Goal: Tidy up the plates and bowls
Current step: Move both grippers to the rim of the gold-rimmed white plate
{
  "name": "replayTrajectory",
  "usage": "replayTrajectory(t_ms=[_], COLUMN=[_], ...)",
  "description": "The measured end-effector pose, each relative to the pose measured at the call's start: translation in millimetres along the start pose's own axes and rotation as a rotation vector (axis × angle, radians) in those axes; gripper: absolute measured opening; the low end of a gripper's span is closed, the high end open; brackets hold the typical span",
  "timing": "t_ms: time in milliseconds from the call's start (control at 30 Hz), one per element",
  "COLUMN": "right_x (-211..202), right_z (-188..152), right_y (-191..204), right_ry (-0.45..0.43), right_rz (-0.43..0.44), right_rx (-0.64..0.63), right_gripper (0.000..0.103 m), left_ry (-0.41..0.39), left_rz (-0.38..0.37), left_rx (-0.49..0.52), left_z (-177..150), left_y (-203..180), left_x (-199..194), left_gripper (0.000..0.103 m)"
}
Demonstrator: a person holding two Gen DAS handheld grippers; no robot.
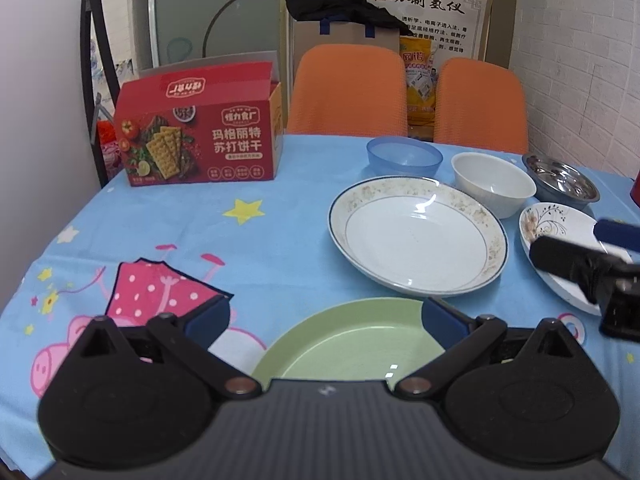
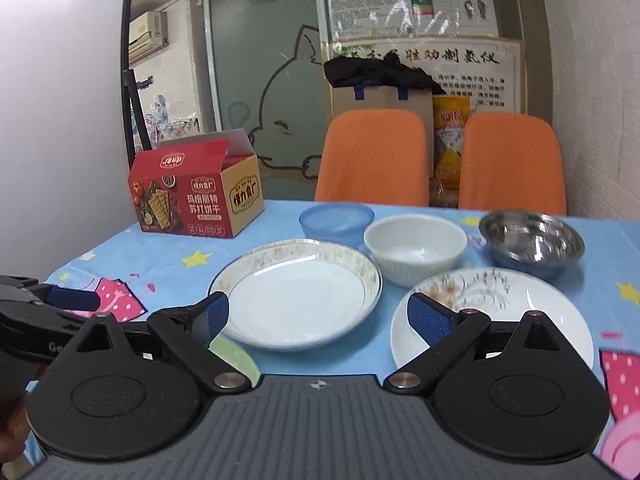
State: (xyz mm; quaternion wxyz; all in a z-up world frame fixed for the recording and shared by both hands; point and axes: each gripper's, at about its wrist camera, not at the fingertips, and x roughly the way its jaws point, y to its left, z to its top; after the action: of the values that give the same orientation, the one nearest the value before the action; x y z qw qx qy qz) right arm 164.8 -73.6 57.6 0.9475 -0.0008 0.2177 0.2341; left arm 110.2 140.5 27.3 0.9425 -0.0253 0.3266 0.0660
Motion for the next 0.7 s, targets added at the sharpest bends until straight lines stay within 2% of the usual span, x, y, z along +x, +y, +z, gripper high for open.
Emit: replayTrajectory(t_ms=[100, 200, 333, 467, 700], right_x=[26, 56, 86, 98, 115], right_z=[30, 41, 30, 16, 6], right_y=[-8, -14, -23, -30, -22], right_ry=[-0.041, -0.016, 0.058, 0.090, 0.141], right_rz=[-0.004, -0.009, -0.009, 0.017, 0.057], right_rx=[-0.027, -0.043, -0.040, 0.010, -0.002], right_gripper=[0.103, 0.103, 0.103, 0.103, 0.103], left_ry=[0.013, 0.013, 0.026, 0.048, 0.112], left_rz=[0.011, 0.019, -0.028, -0.127, -0.150], left_rx=[-0.025, -0.035, -0.041, -0.057, -0.023], left_z=[12, 24, 46, 67, 77], left_y=[5, 11, 18, 20, 8], left_x=[11, 21, 41, 70, 121], left_gripper=[0.101, 0.101, 0.101, 0.101, 0.101])
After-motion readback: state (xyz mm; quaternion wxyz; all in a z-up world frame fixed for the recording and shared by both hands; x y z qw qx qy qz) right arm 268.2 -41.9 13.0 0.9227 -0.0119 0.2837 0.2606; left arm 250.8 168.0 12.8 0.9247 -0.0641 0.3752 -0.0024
